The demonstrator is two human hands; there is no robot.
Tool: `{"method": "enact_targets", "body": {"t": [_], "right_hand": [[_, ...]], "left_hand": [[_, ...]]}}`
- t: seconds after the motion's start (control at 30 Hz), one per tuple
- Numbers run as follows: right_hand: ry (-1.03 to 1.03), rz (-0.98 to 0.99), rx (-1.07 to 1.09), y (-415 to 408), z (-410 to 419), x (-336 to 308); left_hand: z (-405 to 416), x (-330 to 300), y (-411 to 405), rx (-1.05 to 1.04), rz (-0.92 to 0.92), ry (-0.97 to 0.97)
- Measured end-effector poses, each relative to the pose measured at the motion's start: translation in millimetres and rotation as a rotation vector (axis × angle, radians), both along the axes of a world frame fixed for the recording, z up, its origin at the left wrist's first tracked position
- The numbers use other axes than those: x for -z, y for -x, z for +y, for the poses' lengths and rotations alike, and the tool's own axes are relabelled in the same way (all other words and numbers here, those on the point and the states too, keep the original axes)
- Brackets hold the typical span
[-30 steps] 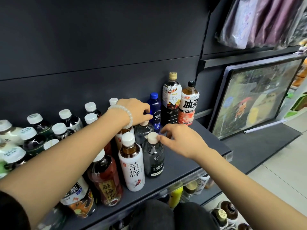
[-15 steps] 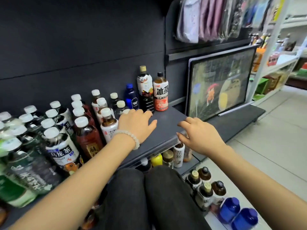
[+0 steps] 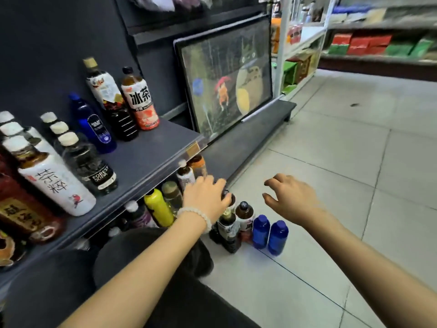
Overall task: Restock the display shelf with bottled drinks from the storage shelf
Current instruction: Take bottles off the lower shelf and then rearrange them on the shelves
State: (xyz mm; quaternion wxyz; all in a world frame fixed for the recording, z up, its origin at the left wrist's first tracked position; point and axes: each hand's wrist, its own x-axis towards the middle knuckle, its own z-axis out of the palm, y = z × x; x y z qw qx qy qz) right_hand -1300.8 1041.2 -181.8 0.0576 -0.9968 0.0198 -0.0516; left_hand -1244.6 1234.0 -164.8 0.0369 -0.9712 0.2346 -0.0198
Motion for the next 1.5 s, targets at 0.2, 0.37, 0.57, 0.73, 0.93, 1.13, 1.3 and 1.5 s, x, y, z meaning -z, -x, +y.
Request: {"method": "enact_targets", "body": {"t": [0.2, 0.37, 0.57, 0.73, 0.93, 1.13, 1.3, 1.5], "right_hand": [[-0.107, 0.209, 0.197, 10.8, -40.9, 77.4], [-0.147, 0.378, 0.238, 2.7, -56.3, 135.6], [-0.138, 0.488, 0.279, -19.5, -66.8, 173.6], [-0.134, 0.569, 0.270, -32.2, -66.2, 198.3], [-0.189, 0.639, 0.195, -60.5, -71.4, 208.6], [-0.291, 0.652, 0.170, -64.0, -65.9, 206.6], [-0.339, 0.635, 0.197, -48.0, -63.5, 185.0], [-0.413, 0.522, 0.166, -33.9, -52.2, 128.9]], "left_hand": [[-50.2, 74.6, -6.0, 0.010, 0.187, -0.038], [-85.5, 135.4, -27.0, -0.023, 0.346, -0.019], [-119.0, 188.6, -44.0, 0.058, 0.436, -0.044], [-123.4, 223.8, -55.4, 0.088, 0.545, -0.007], [-120.8, 244.9, -65.6, 0.072, 0.678, 0.129], [-111.1, 244.3, -65.0, 0.065, 0.646, 0.208], [-105.5, 218.9, -56.8, 0.048, 0.600, 0.259], [-92.9, 165.8, -38.3, 0.004, 0.494, 0.291]]}}
